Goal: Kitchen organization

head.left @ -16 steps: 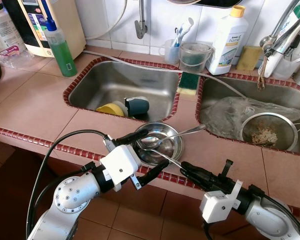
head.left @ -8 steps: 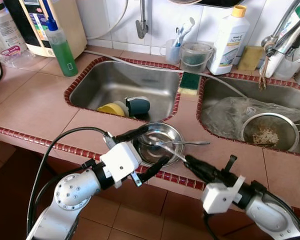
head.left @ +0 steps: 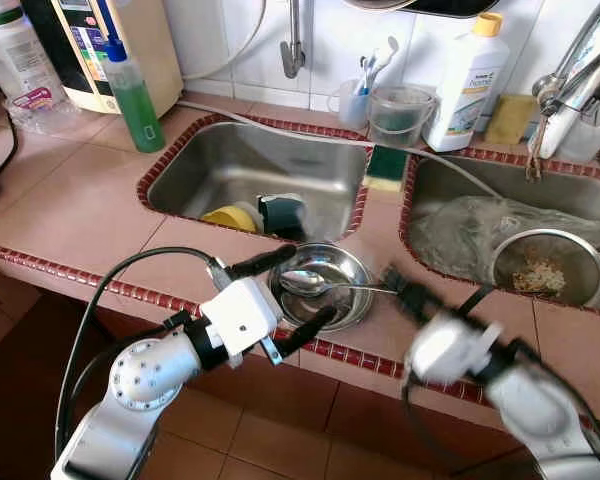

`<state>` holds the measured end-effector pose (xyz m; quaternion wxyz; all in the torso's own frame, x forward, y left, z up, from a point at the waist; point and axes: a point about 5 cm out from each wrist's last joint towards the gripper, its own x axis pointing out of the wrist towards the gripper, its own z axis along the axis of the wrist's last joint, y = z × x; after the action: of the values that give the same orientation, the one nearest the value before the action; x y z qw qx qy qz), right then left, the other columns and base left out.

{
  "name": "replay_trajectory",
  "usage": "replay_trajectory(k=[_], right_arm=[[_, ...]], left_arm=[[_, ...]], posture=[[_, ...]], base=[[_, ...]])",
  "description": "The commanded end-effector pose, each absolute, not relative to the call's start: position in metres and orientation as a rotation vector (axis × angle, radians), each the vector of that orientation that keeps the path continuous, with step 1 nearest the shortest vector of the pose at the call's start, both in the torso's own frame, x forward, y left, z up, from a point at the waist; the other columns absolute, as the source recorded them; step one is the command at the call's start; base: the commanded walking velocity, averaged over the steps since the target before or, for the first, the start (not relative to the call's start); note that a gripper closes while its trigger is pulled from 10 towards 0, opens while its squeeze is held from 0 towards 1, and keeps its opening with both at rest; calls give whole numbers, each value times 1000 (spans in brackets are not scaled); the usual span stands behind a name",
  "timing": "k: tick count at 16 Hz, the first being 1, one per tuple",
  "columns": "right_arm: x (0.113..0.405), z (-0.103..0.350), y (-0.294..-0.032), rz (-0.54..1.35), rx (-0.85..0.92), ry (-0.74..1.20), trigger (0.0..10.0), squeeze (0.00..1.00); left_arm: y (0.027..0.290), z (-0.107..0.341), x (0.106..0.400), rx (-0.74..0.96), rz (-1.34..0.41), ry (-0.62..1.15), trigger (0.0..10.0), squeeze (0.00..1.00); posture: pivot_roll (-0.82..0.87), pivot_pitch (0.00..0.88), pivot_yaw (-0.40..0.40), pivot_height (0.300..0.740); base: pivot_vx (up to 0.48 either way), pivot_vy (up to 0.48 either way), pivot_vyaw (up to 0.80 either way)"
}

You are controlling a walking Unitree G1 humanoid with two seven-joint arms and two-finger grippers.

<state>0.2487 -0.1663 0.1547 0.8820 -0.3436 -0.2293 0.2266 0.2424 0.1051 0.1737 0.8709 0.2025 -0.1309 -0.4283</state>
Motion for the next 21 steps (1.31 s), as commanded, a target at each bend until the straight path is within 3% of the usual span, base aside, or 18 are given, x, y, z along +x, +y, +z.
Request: replay_trajectory(k=[1,3,8,12,15,21], right_arm=[[254,165,-173,385,-628,-479,10000,0],[269,173,-176,233,-441,-441,10000,0],[294,183,-185,31,-214,-390,10000,0],[297,175,-174,29,-150,-356,10000,0],[299,175,-170,34,-138,-344,10000,0],[305,177,-162,47,-132,-343,10000,0]], left_arm=[[110,177,247,399,-864,-277,10000,0],[116,183,261,293,-767,-278,10000,0],[136,183,300,208,-470,-237,10000,0],[140,175,323,118,-319,-157,10000,0],[138,174,329,76,-321,-139,10000,0],[131,176,332,72,-340,-144,10000,0]], posture=[[-181,71,43,740],[-182,63,42,740],[-184,49,42,740],[-186,37,41,740],[-190,30,40,740],[-188,26,37,740]], base=[[0,0,0],[0,0,0],[0,0,0],[0,0,0],[0,0,0],[0,363,0]])
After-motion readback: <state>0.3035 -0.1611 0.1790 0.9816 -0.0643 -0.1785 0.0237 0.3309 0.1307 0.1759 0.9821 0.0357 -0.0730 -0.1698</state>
